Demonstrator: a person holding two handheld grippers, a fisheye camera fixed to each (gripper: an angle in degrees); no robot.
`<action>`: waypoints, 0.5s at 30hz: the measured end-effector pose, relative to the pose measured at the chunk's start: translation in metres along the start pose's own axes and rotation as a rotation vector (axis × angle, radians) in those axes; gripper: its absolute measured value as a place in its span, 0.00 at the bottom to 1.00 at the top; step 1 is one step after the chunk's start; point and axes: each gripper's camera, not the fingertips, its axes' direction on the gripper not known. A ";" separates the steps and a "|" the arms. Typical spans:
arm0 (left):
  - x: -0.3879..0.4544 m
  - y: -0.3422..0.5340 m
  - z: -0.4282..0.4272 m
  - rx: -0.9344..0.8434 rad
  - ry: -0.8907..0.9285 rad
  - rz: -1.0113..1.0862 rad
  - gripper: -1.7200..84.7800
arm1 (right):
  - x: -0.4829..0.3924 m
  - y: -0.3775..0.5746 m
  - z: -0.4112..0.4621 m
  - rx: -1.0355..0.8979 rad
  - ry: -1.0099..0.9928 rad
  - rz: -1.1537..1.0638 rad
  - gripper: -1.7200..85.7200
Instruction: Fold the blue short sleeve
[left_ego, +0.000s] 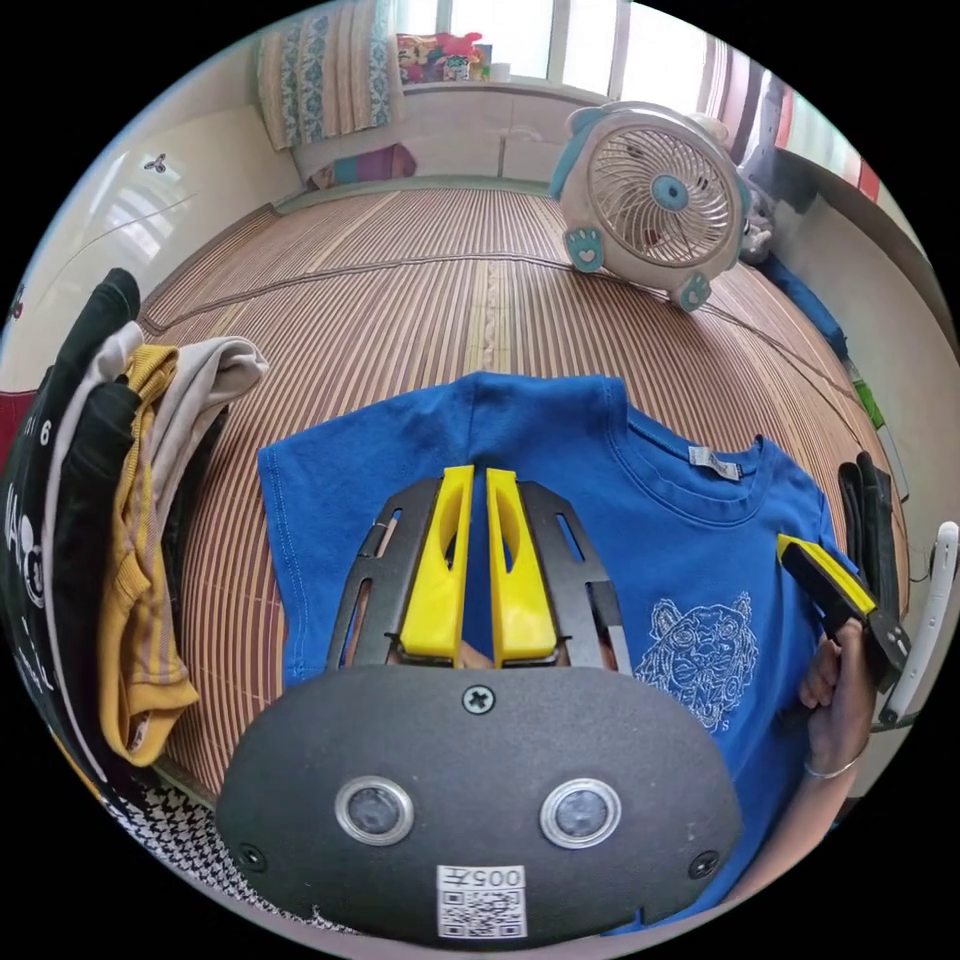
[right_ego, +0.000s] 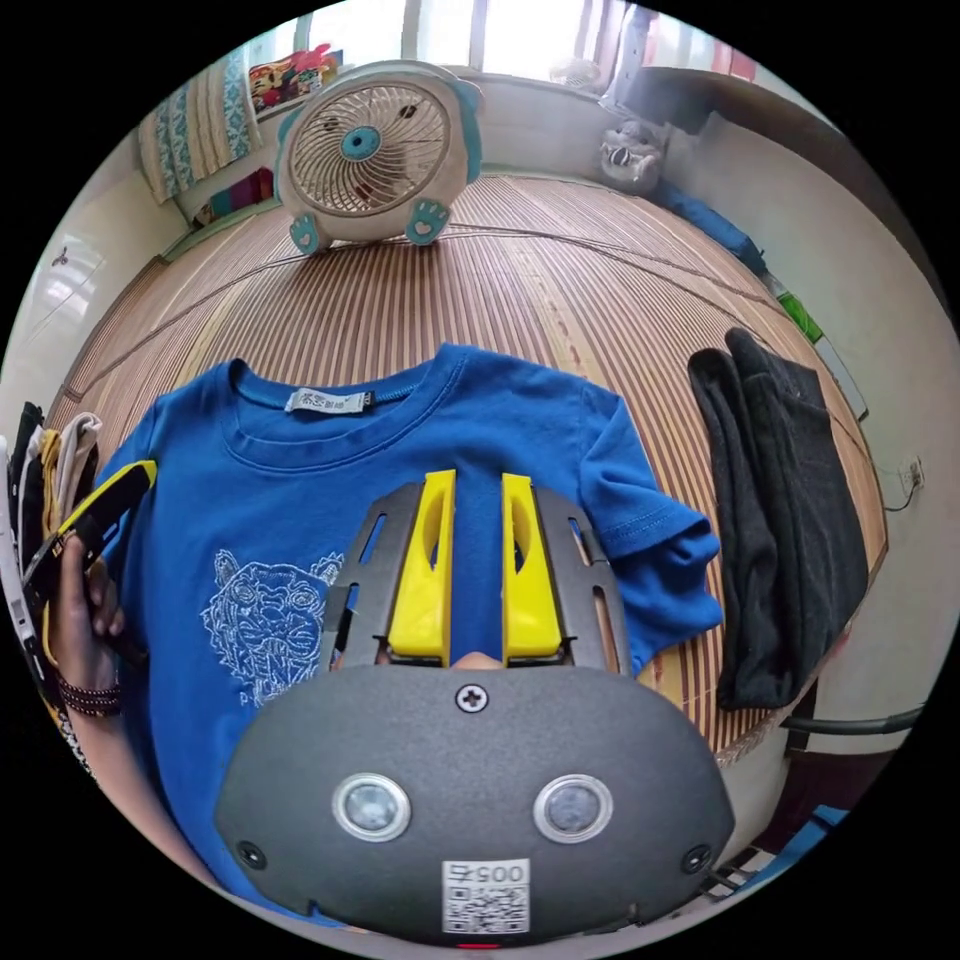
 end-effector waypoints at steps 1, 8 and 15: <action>0.002 0.003 -0.003 0.012 -0.014 0.003 0.07 | 0.001 0.002 0.001 0.015 0.002 -0.012 0.09; 0.000 0.024 -0.051 0.095 -0.019 -0.033 0.07 | 0.024 0.019 -0.002 0.022 -0.086 -0.001 0.09; 0.000 0.095 -0.178 0.300 0.113 0.099 0.07 | 0.045 0.113 -0.103 0.080 -0.287 -0.165 0.09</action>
